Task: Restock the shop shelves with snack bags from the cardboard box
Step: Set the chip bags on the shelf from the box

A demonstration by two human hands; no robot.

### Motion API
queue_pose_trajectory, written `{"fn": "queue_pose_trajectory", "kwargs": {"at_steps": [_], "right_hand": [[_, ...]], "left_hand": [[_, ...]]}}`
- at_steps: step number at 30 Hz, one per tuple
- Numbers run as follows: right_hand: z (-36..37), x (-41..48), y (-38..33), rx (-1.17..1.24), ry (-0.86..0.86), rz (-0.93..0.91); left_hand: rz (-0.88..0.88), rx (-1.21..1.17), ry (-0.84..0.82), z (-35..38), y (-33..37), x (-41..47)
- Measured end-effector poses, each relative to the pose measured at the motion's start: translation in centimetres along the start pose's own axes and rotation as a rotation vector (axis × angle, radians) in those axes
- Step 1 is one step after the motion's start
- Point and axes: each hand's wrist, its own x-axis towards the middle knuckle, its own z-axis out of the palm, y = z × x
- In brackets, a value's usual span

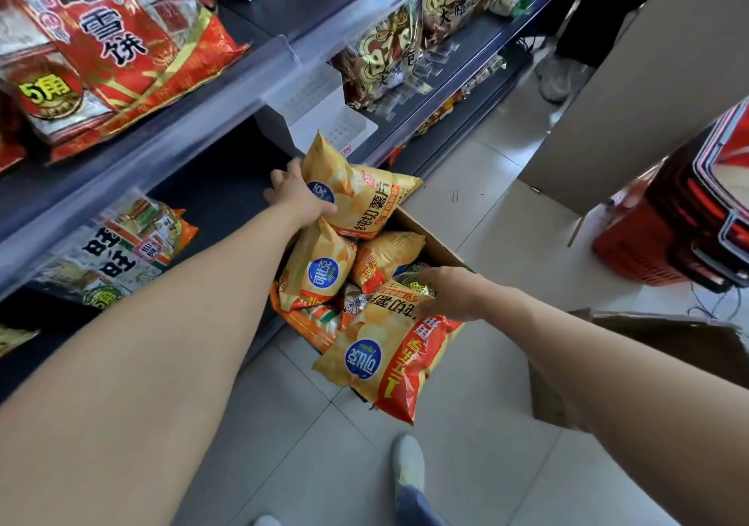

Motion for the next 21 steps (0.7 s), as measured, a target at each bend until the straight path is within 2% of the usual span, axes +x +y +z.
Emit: {"fn": "queue_pose_trajectory", "kwargs": {"at_steps": [5,9,11,17,21], "right_hand": [[0.3,1.2,-0.1,-0.006,-0.103,0.042],[0.7,2.0,-0.4,0.091,-0.210,0.091],[0.7,2.2,-0.6,0.125,-0.228,0.107],[1.5,3.2,-1.0,0.180,-0.159,0.135],[1.9,3.3,-2.6,0.040,-0.071,0.020]], "left_hand": [[0.087,-0.109,0.046,0.7,0.2,0.1],[0.194,0.092,0.050,0.1,0.5,-0.5],[0.250,0.112,0.012,-0.4,0.8,-0.8],[0.374,0.097,0.051,-2.0,1.7,-2.3],[0.484,0.143,0.124,-3.8,2.8,-4.2]]}}
